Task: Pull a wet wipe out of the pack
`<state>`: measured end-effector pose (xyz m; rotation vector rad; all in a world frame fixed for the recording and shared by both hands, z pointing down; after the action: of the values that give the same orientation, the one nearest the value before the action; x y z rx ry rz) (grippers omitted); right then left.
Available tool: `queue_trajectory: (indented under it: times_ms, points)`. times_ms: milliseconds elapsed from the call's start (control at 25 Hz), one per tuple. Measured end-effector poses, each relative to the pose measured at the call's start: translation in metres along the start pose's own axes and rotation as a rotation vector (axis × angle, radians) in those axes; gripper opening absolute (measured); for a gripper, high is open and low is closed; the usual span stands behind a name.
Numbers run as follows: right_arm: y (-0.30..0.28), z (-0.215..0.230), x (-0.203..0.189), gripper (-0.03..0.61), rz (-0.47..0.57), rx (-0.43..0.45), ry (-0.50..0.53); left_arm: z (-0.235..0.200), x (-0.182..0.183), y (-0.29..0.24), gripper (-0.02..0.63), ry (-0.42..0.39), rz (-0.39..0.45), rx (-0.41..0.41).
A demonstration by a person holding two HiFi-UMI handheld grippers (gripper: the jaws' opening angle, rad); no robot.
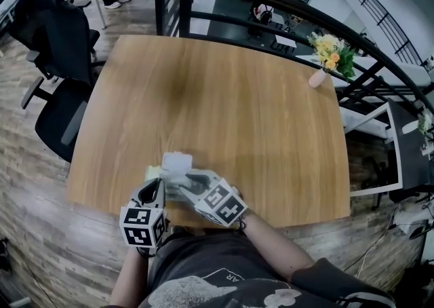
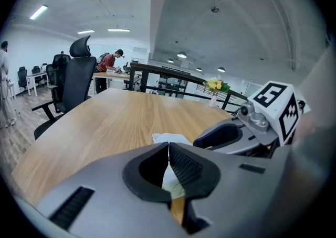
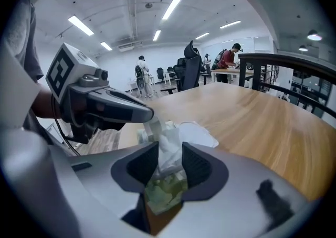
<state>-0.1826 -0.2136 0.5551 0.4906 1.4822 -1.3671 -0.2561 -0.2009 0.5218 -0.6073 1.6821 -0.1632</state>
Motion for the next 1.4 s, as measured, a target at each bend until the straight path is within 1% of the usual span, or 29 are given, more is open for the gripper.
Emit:
queue_trajectory:
  times_ms: [160,240,280,400,600,1120,1400]
  points:
    - [-0.005,-0.002,-0.004,0.129,-0.030,-0.002,0.039,0.000,0.000,0.001,0.020,0.002,-0.001,-0.005]
    - [-0.005,-0.002,-0.007,0.127,-0.038,-0.017,0.049,0.002,-0.001,0.002,0.020,0.005,-0.002,-0.007]
    - [-0.005,-0.001,-0.007,0.121,-0.039,-0.029,0.055,0.002,-0.001,0.003,0.020,0.005,-0.003,-0.008]
    - [-0.006,0.003,-0.007,0.055,-0.040,-0.060,0.078,0.002,-0.003,0.003,0.020,0.005,-0.004,-0.010]
    - [-0.003,0.003,-0.004,0.034,-0.029,-0.055,0.083,0.000,-0.002,0.004,0.020,0.001,-0.003,-0.005]
    - [0.007,-0.007,-0.009,0.031,-0.021,-0.045,0.041,0.000,-0.004,0.009,0.020,0.000,-0.004,0.003]
    - [0.013,-0.005,-0.013,0.031,-0.025,-0.069,0.029,-0.001,-0.005,0.012,0.020,-0.003,-0.008,-0.001]
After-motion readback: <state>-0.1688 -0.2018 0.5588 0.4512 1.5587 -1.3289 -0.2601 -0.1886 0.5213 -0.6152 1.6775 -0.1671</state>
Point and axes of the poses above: the fingertips, and each gripper's own axes: y backward along the fingers, z to its right, x out of its top, the point moved 2 cm from there along y, backward along the fingers, and after that the axes turned 11 degrees about z, right-handed, at the moved point
